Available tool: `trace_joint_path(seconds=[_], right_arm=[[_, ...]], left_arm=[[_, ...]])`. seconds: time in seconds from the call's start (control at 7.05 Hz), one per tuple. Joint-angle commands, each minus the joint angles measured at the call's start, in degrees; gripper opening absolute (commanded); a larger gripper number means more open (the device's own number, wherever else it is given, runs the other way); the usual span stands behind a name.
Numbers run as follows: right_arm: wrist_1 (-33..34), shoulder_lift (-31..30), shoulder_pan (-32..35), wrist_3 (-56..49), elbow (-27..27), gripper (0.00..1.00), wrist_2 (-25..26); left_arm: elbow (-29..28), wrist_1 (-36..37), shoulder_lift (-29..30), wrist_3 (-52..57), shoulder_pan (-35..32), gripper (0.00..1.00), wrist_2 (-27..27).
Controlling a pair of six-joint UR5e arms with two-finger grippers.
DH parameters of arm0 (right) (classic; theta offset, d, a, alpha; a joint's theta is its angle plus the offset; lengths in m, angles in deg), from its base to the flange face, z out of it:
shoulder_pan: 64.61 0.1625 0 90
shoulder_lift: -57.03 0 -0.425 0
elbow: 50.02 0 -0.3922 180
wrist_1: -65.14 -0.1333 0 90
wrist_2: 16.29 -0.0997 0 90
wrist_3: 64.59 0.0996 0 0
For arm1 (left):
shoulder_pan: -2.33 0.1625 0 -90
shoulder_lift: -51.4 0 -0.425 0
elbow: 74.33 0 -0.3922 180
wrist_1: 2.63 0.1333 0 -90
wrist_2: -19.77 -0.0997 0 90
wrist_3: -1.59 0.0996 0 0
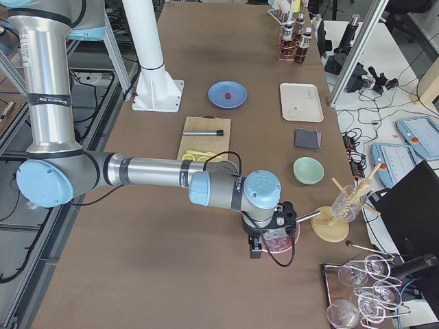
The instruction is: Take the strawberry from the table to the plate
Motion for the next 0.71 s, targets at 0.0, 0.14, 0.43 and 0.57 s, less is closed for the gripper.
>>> trace_joint_path(seconds=[0.0,0.14,0.43,0.57], right_arm=[[-0.06,-0.22,0.05,0.05,-0.09,1.0,0.25],[-0.06,-0.66,0.05,0.23,-0.18,1.0,0.25],[-0.15,-0.49,-0.04,0.23,-0.01,1.0,0.25],[-0.15,-0.22,0.05,0.23,-0.01,1.0,0.34]], left_arm=[[0.33,-0.11,-0.08,-3.33,0.86,0.98,2.03],[0.33,-0.2,-0.08,-3.34,1.39,0.98,1.77],[0.24,-0.2,-0.08,-3.25,1.39,0.98,1.68],[0.24,-0.2,-0.17,-3.16,1.39,0.98,1.59]])
